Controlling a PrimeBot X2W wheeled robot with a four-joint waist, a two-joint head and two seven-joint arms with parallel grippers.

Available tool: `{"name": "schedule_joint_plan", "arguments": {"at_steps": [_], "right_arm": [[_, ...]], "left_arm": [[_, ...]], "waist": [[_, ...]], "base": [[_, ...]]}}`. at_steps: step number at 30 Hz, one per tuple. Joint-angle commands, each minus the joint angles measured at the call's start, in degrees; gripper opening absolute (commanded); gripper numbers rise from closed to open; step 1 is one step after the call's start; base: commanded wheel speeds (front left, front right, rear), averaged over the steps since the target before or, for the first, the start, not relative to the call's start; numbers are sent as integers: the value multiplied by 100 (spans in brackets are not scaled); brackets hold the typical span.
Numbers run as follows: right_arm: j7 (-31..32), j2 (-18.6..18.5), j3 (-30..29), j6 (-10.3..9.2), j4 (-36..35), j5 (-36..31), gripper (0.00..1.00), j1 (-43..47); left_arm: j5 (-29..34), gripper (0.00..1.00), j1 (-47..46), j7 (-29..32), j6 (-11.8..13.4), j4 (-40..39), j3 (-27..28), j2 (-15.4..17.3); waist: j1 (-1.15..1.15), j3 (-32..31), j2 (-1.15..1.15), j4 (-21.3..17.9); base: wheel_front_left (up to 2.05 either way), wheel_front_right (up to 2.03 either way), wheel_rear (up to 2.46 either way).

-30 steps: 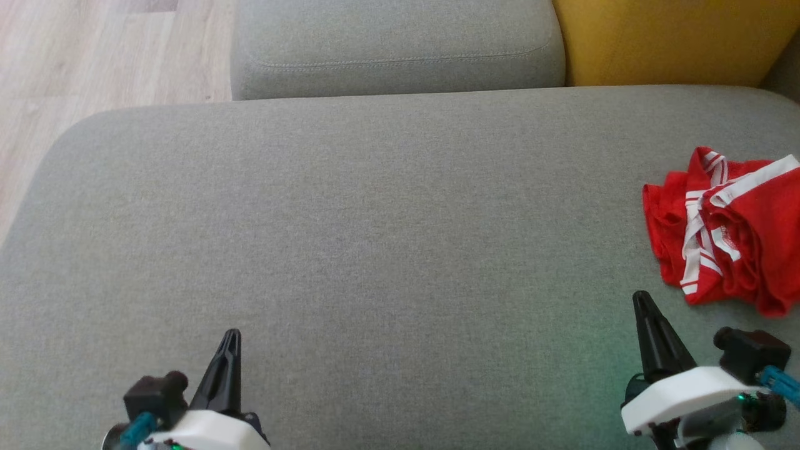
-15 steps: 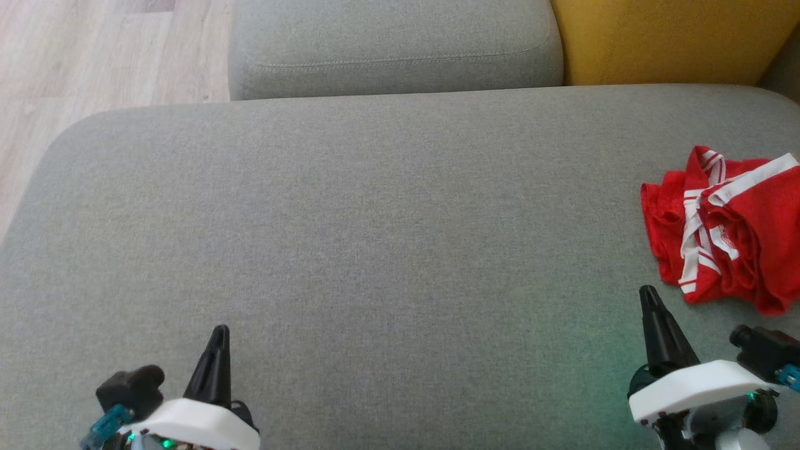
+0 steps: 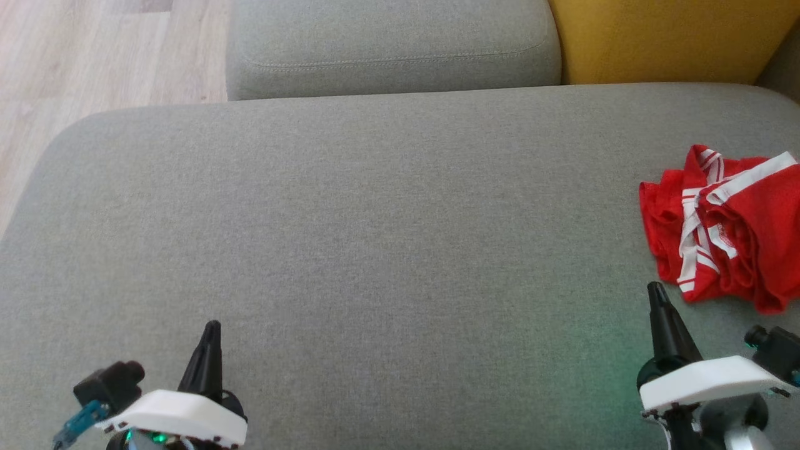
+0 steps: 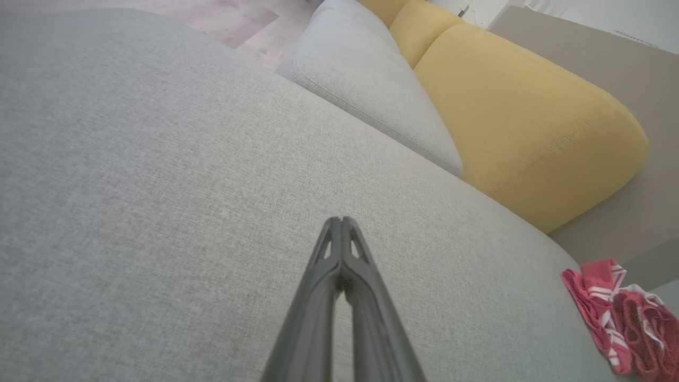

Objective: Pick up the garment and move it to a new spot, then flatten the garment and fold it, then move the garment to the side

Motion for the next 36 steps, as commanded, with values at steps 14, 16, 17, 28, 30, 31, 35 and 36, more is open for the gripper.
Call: {"name": "schedule_joint_plan", "arguments": {"at_steps": [14,16,17,28,30,31,35,36], "right_arm": [[39,-121,-54,-3,-25,1083,0,-419],[44,-123,-62,-3,-6,1220,0,-436],[47,-124,-66,-3,4,1289,0,-445],[81,-131,-115,-3,110,2039,0,-540],[84,-131,-120,-3,120,2107,0,-549],[87,-131,-124,-3,130,2175,0,-558],[104,-133,-149,-3,178,2515,0,-602],[107,-134,-153,-3,188,2582,0,-610]], "left_arm": [[-1076,0,-473,246,-172,-93,349,-18],[-1214,0,-492,276,-188,-82,378,-24],[-1282,0,-502,291,-197,-76,393,-27],[-2038,0,-610,462,-290,-14,554,-61],[-2107,0,-620,478,-298,-8,569,-64],[-2175,0,-630,493,-306,-2,584,-67],[-2517,0,-679,572,-349,26,659,-84],[-2586,0,-689,588,-357,32,674,-88]], "waist": [[0,4,0,-24],[0,5,0,-28],[0,5,0,-29],[0,8,0,-48],[0,9,0,-50],[0,9,0,-52],[0,10,0,-60],[0,11,0,-62]], "base": [[0,0,0],[0,0,0],[0,0,0],[0,0,0],[0,0,0],[0,0,0],[0,0,0],[0,0,0]]}}
